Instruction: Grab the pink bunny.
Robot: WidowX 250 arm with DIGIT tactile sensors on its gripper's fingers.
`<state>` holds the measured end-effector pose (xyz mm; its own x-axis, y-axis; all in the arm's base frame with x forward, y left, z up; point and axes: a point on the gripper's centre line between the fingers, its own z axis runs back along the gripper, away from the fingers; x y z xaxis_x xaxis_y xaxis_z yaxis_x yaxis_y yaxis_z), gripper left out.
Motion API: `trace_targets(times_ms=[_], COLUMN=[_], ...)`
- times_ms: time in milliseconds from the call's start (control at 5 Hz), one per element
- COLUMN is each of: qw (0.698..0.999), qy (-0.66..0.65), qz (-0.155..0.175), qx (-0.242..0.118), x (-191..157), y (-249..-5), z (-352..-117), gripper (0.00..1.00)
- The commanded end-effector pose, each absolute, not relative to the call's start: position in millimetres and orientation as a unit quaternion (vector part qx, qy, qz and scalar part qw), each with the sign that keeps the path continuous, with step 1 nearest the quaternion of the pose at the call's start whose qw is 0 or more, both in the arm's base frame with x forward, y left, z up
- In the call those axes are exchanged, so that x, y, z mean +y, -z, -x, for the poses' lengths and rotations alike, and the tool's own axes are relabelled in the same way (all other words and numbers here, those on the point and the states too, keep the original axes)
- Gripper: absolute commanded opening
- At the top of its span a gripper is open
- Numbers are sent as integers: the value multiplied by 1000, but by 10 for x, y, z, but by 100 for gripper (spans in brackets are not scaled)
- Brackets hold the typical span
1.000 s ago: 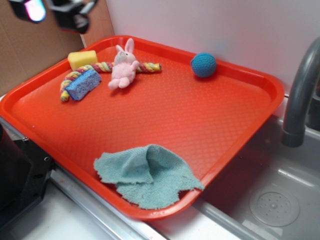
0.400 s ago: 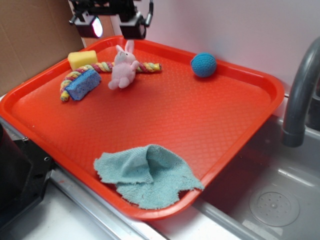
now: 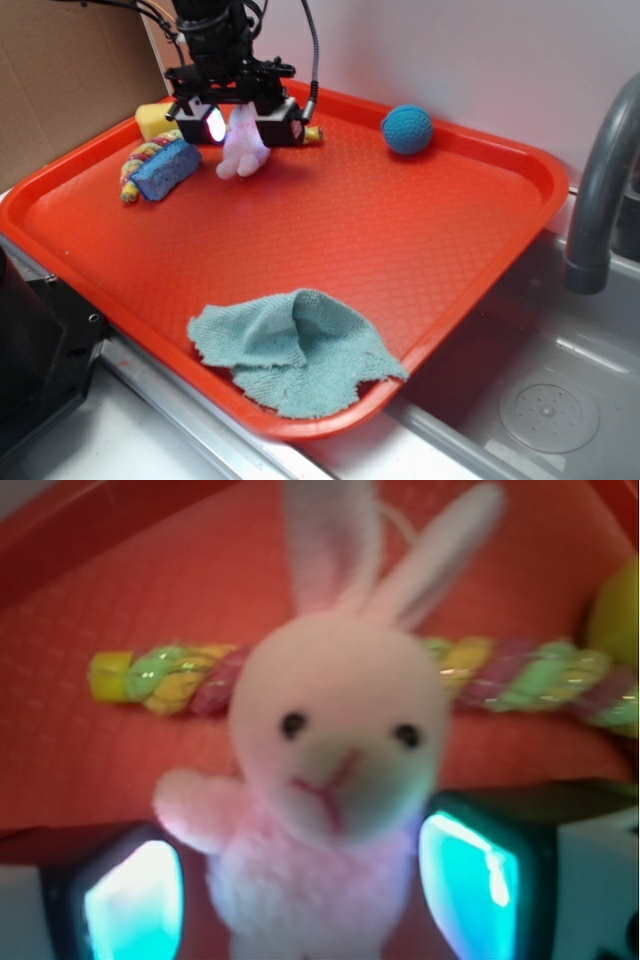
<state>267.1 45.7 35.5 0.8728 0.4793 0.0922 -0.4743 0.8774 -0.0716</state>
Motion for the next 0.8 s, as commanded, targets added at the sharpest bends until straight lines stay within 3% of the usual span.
trace_targets(times_ms=[0, 200, 400, 600], qw=[966, 971, 978, 981], qy=[-255, -235, -199, -181], qz=[7, -3, -5, 5], qx=[-49, -47, -67, -73], x=[540, 542, 498, 503], y=[-342, -556, -1057, -1557], z=[-2634, -2607, -2520, -2232], gripper=[0, 0, 0, 0])
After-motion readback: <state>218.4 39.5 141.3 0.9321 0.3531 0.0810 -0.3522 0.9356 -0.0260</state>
